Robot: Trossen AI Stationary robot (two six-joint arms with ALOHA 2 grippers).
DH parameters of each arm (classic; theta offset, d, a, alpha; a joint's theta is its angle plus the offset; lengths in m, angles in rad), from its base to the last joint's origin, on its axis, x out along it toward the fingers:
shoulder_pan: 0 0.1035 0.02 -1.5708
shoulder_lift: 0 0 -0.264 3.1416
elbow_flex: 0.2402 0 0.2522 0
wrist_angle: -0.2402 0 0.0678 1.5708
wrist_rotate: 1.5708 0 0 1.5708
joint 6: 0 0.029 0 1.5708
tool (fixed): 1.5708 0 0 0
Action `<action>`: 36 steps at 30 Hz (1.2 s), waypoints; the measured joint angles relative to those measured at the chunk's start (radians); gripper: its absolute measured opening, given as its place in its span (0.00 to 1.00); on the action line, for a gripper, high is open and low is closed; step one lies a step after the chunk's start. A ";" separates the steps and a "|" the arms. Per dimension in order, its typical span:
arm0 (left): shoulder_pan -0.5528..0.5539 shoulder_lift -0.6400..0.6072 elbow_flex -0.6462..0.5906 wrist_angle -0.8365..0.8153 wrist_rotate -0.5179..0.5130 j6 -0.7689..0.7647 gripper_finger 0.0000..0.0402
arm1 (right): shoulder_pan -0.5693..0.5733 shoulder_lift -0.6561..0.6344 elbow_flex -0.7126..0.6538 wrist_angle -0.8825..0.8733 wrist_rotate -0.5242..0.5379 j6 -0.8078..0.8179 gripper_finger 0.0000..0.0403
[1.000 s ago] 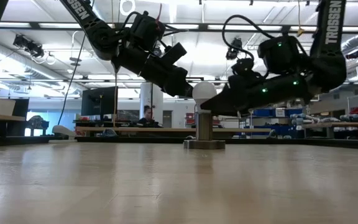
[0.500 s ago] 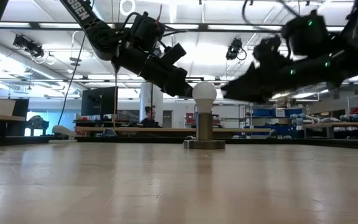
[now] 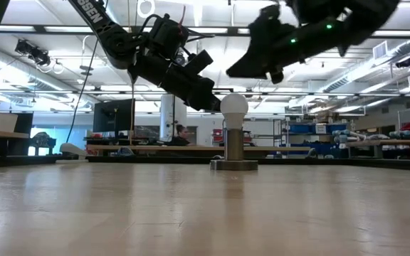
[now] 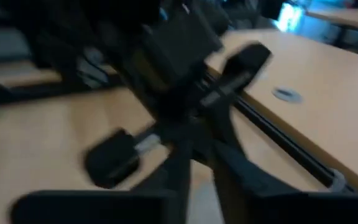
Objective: Screw lightbulb
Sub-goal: Insert the white lightbulb into the gold lamp
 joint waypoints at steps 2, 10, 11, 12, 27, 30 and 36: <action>0.000 0.000 0.000 0.000 0.000 0.000 0.00 | 0.000 0.026 0.051 -0.065 0.058 -0.001 0.07; 0.000 0.000 0.000 -0.024 0.000 0.000 0.00 | -0.005 0.070 0.087 -0.118 0.112 0.031 0.05; 0.000 0.000 0.000 -0.024 0.000 0.000 0.00 | -0.008 0.074 0.087 -0.116 0.112 0.034 0.04; 0.000 0.000 0.000 -0.026 0.000 0.000 0.00 | -0.012 0.081 0.086 -0.116 0.112 0.036 0.03; 0.025 -0.007 -0.001 -0.076 0.001 -0.001 0.00 | -0.034 0.113 0.088 -0.163 0.092 0.062 0.02; 0.033 -0.025 -0.001 -0.108 0.001 -0.001 0.00 | -0.035 0.114 0.088 -0.177 0.093 0.063 0.02; 0.036 -0.049 -0.005 -0.155 0.096 -0.017 0.00 | -0.039 0.115 0.087 -0.176 0.094 0.063 0.02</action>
